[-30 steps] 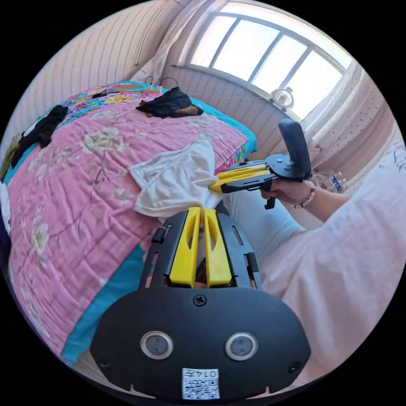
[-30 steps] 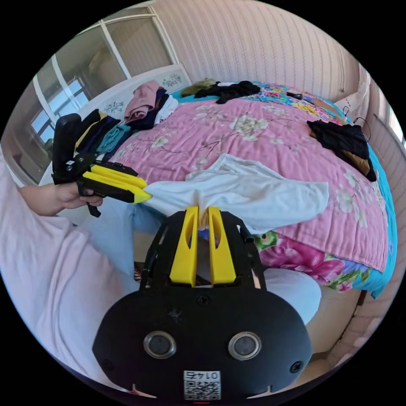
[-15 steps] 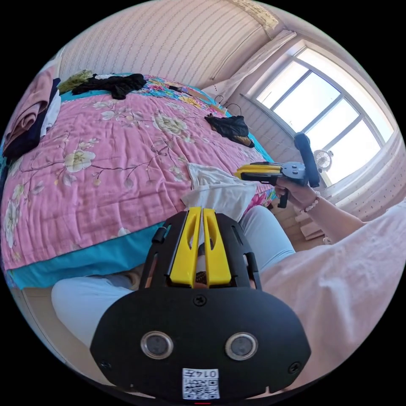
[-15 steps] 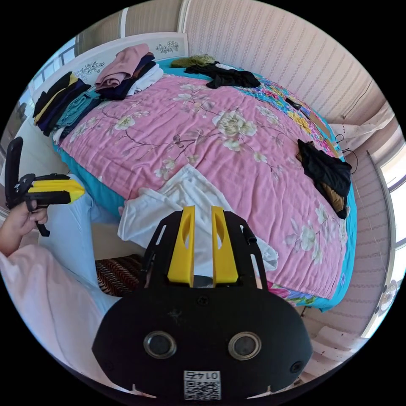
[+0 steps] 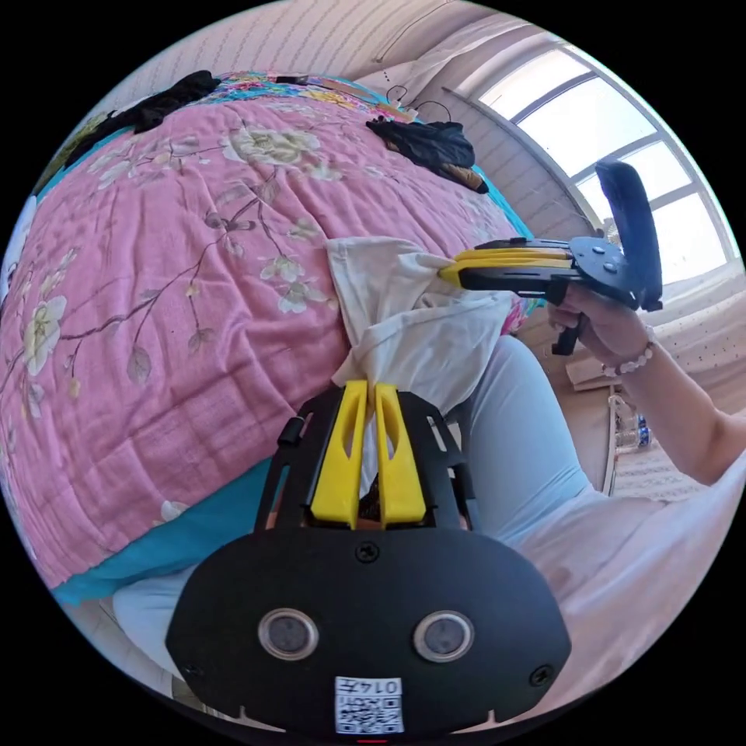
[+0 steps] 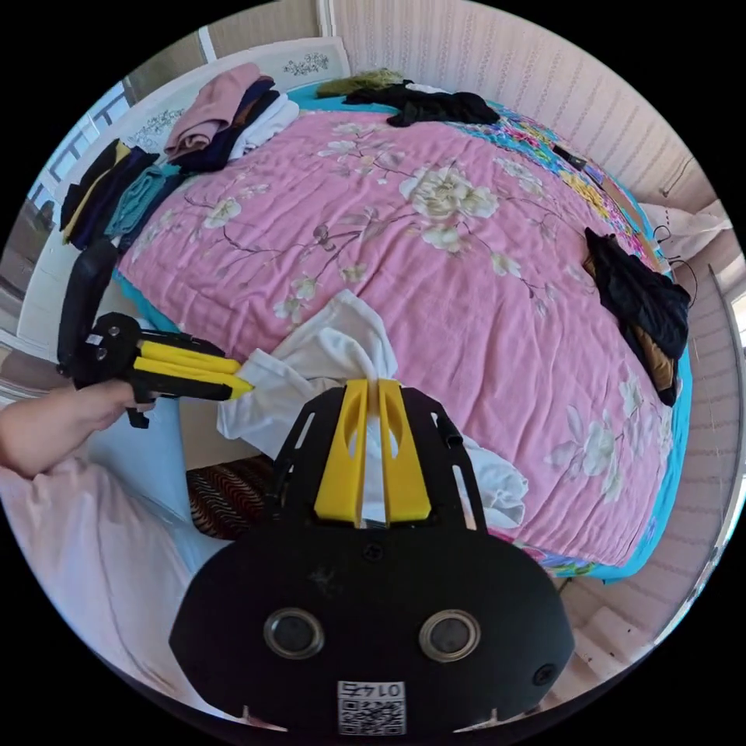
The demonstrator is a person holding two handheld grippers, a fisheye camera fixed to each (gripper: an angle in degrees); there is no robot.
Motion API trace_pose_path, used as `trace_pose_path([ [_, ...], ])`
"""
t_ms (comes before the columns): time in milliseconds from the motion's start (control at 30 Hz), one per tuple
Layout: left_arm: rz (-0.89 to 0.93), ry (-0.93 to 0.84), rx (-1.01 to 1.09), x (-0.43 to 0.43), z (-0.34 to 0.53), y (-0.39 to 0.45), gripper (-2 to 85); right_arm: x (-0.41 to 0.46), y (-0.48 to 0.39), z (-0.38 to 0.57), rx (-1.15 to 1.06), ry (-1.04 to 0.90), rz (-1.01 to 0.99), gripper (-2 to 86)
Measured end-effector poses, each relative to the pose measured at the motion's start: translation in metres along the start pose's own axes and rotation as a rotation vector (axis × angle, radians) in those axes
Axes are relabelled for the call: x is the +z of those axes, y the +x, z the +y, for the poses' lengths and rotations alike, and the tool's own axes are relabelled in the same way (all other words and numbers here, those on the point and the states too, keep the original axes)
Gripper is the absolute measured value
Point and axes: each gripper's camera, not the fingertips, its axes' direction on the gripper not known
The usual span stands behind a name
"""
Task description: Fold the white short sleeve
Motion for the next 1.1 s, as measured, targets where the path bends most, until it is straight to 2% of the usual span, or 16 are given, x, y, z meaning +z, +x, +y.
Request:
trace_pose_path([
  [100,0.067,0.142,0.049,-0.049,0.019,0.008,-0.7,-0.033,0.028,0.018,0.059,0.055,-0.118,0.1],
  [167,0.120,0.284,0.098,-0.097,0.038,0.018,-0.9,-0.062,0.052,0.035,0.120,0.160,-0.204,-0.5],
  [333,0.136,0.516,0.210,-0.178,0.065,0.041,-1.0,-0.103,0.081,0.052,0.162,0.333,-0.351,-0.8],
  [500,0.008,0.617,0.206,-0.235,0.075,0.043,-1.0,-0.122,0.082,0.048,0.153,0.439,-0.267,-0.9],
  [633,-0.077,0.716,0.258,-0.288,0.097,0.039,-1.0,-0.156,0.098,0.054,0.194,0.606,-0.218,-0.9],
  [700,-0.077,0.707,0.308,-0.303,0.109,0.037,-1.0,-0.167,0.110,0.062,0.245,0.655,-0.175,-0.8],
  [800,-0.022,0.584,0.299,-0.305,0.127,0.023,-1.0,-0.166,0.137,0.088,0.354,0.660,-0.140,-0.8],
  [900,-0.021,0.422,0.180,-0.280,0.141,0.007,-1.0,-0.129,0.164,0.121,0.508,0.527,-0.109,-0.8],
  [967,-0.018,0.316,0.056,-0.254,0.149,-0.008,-1.0,-0.082,0.182,0.151,0.630,0.343,-0.129,-0.8],
  [1100,-0.028,0.231,-0.156,-0.238,0.150,-0.031,-0.9,-0.022,0.194,0.197,0.785,0.150,-0.247,-0.8],
])
